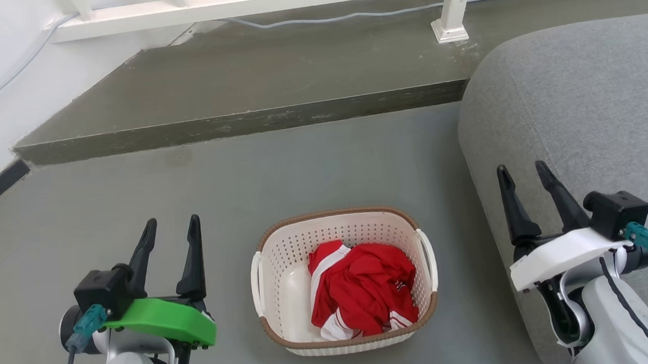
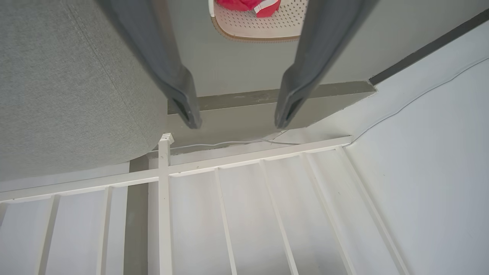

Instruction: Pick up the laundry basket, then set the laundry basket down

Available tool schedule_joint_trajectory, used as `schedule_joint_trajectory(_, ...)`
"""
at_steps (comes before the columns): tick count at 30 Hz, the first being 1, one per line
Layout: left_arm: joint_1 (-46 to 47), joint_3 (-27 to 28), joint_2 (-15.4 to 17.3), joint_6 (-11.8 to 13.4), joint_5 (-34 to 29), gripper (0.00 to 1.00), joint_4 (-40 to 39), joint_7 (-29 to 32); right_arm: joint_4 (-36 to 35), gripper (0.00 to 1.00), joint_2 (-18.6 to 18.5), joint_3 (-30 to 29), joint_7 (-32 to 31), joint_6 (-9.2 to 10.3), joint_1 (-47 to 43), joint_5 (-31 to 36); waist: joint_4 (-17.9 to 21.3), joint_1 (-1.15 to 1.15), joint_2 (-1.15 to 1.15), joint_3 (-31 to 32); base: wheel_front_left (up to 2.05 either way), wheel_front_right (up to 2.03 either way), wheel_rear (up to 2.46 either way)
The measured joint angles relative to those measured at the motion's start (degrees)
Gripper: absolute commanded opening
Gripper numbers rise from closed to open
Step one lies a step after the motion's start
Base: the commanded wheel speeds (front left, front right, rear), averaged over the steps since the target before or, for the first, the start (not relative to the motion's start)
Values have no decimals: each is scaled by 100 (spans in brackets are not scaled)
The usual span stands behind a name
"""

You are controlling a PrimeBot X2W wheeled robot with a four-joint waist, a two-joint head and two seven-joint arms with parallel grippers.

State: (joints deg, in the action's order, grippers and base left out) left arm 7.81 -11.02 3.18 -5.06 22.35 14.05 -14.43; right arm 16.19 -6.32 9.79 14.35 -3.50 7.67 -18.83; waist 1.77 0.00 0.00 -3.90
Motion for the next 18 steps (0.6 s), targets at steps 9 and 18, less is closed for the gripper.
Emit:
schedule_joint_trajectory(9,-93,48,-18,-47,-143,100,-77,0,-71,100,65,-58,0,-10,-55,98,-17,0,0,-17,0,0,0)
schedule_joint_trajectory(18,-165,80,-33,-55,-193,100,-115,0,-107,100,101,-141,0,-69,-120,168,-15,0,0,-38,0,0,0)
